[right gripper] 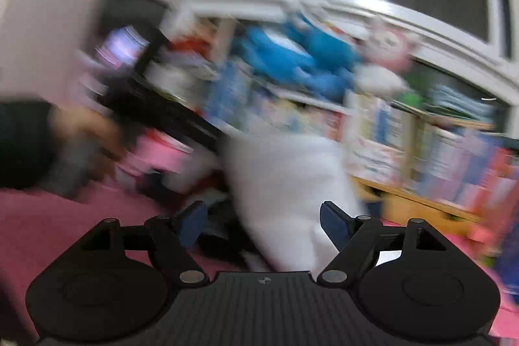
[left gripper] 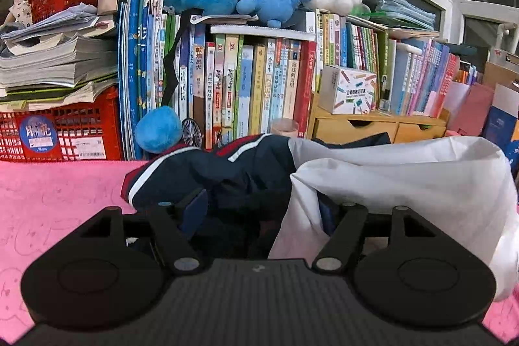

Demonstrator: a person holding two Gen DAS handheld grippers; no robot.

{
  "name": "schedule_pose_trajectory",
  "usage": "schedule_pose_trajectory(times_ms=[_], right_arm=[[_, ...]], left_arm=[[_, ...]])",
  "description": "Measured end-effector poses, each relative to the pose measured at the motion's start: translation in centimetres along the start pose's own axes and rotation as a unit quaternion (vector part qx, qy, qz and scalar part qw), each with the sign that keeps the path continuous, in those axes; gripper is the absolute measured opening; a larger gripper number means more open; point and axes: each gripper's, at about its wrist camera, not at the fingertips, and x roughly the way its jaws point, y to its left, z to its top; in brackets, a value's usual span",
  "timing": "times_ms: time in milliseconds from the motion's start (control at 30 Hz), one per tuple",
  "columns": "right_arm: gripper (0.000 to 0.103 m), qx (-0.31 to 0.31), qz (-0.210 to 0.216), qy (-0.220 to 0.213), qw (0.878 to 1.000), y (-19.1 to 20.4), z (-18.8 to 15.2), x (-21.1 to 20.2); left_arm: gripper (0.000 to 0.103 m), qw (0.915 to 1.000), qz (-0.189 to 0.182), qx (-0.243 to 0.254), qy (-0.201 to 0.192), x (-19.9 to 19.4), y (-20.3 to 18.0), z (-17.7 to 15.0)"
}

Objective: Fold clothes

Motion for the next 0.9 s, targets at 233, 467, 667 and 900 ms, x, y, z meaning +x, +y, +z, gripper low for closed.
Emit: schedule_pose_trajectory(times_ms=[233,467,667,900], right_arm=[[0.075,0.014,-0.162,0.074,0.984,-6.2,-0.9,6.8],[0.075,0.026,-0.175,0.004,0.984,-6.0,-0.1,2.7],[0.051,-0.048,-0.056,0.121,0.99,-0.1,-3.7,3.6],[0.021,-0.078,-0.197,0.137,0.968,-2.2,-5.1,9.9]], left_arm=[[0.085,0.9998,-0.005,0.018,0.0,-0.1,-0.3,-0.4],[0.087,0.9954,0.038,0.081,-0.034,0.3,-1.7,-0.4],[0.087,0.9983,0.019,0.049,-0.024,0.7,-1.0,-0.7],[0.088,0.9973,0.008,0.07,-0.023,-0.6,-0.3,-0.9]])
